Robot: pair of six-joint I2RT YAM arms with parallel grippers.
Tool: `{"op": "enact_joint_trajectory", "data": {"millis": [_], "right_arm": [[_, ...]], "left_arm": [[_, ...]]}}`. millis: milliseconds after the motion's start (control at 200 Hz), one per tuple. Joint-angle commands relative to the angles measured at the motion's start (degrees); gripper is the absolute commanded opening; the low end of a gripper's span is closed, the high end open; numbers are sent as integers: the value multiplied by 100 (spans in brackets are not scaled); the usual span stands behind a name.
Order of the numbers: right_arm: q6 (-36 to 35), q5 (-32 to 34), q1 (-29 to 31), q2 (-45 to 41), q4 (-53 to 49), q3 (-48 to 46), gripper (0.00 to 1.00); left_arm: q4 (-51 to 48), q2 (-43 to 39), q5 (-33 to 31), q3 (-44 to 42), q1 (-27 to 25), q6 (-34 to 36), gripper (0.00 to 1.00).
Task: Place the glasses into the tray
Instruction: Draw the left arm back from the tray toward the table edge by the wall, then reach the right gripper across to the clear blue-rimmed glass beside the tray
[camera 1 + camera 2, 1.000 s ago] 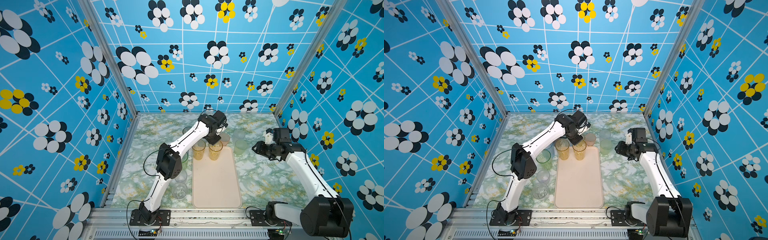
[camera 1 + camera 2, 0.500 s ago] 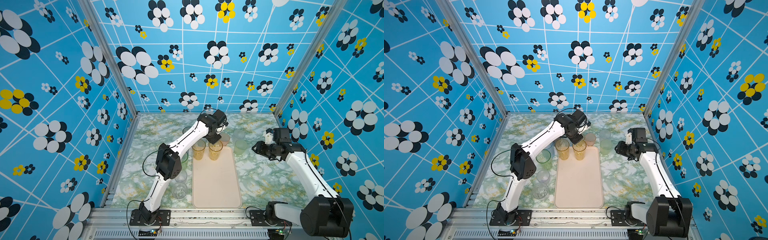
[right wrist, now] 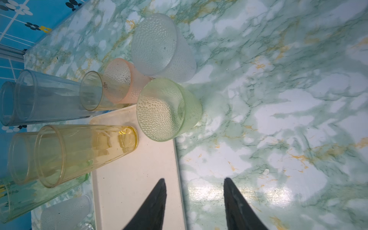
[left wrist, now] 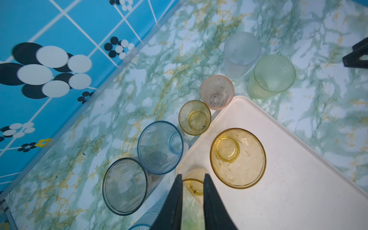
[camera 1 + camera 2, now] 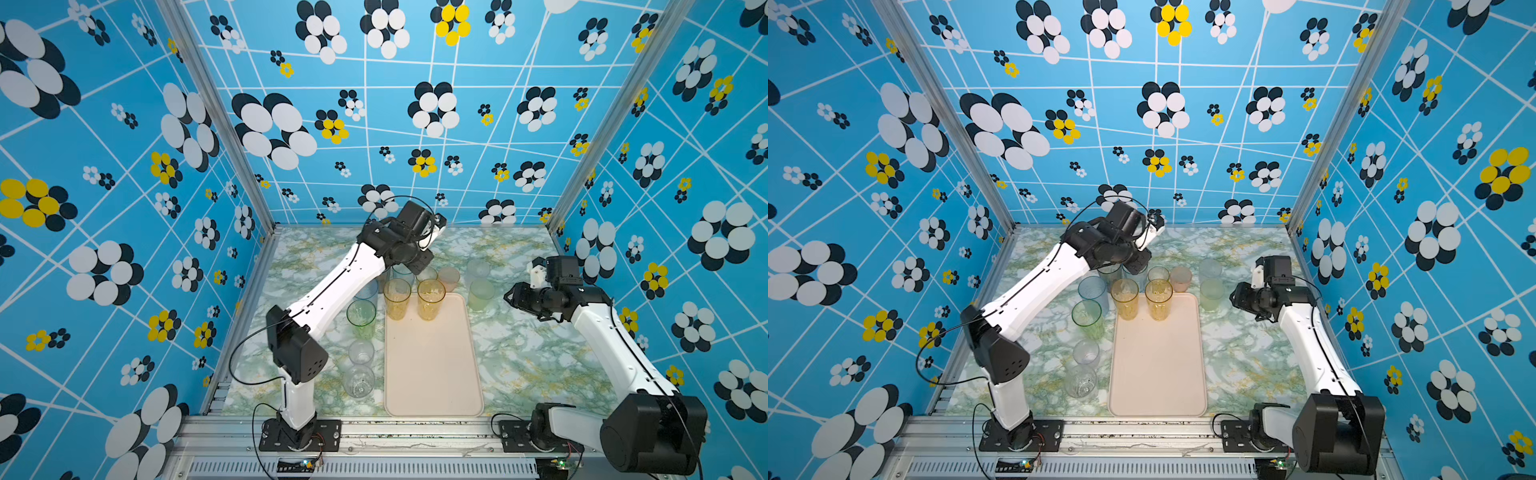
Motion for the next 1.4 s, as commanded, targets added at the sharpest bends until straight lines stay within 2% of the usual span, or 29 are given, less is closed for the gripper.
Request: {"op": "enact_joint_trajectory", "data": {"millis": [0, 160, 330, 500, 830, 1045, 1170, 1395], "right_arm": [[-39, 135, 52, -35, -166, 50, 49], [-39, 202, 65, -3, -255, 105, 49], [-26, 363, 97, -101, -267, 28, 50], [127, 361, 286, -58, -227, 290, 50], [204, 1290, 1874, 746, -652, 2246, 49], [118, 1583, 2655, 1780, -1096, 3600, 45], [-59, 1813, 2968, 2598, -1596, 4599, 41], [-255, 1692, 3181, 3904, -2195, 6072, 39]], "left_arm": [[1072, -861, 93, -1055, 289, -467, 21], [2040, -2278, -31, -2790, 801, -951, 24], [2854, -3574, -271, -4272, 1712, -1422, 28], [3299, -4227, -697, -5367, 2271, -1569, 30], [3512, -4487, -419, -5953, 2809, -1694, 30], [3701, -4552, -347, -6178, 3032, -1687, 31], [3852, -4441, -198, -6235, 3190, -1720, 33], [4269, -4157, -38, -6444, 3292, -1747, 34]]}}
